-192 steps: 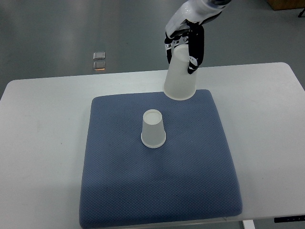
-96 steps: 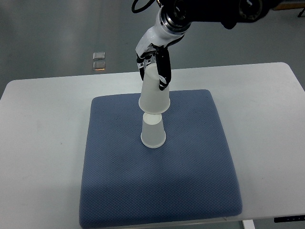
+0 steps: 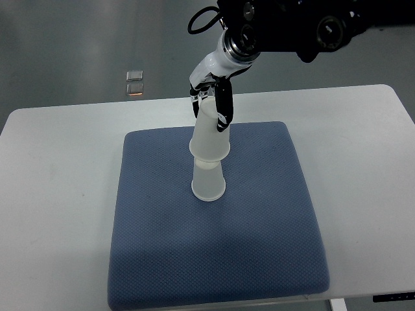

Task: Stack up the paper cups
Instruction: 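Lower the held cup down onto the cup on the pad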

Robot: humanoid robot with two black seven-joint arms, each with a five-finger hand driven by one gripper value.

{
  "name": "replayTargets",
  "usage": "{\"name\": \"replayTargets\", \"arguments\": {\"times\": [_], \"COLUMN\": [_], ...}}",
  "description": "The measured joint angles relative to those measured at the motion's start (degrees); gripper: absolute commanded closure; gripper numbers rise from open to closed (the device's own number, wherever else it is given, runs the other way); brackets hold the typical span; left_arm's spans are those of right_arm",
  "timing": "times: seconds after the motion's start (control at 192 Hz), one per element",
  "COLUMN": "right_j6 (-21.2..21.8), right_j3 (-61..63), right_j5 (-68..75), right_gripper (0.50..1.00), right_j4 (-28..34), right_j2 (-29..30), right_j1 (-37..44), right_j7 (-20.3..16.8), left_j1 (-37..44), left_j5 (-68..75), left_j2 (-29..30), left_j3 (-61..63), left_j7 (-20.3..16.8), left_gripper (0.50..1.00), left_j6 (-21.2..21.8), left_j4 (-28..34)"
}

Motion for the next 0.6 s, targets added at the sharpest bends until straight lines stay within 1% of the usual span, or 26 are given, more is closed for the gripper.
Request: {"name": "replayTargets", "arguments": {"times": [0.26, 0.598], "right_j6": [-1.5, -2.5], "right_j3": [0.1, 0.0], "right_j5": [1.0, 1.3], "right_gripper": [0.748, 0.746], "right_j4": [0.0, 0.0], "right_j2": [0.0, 0.0], "right_j1": [-2.1, -3.6], "right_j7": [0.0, 0.0], "left_j1": [0.0, 0.0], "left_j5": [0.0, 0.0], "left_j2": [0.0, 0.0], "left_j3": [0.0, 0.0], "left_j7": [0.0, 0.0], "left_gripper": [0.5, 0.5], "left_j6": [0.0, 0.0], "left_j4": [0.0, 0.0]}}
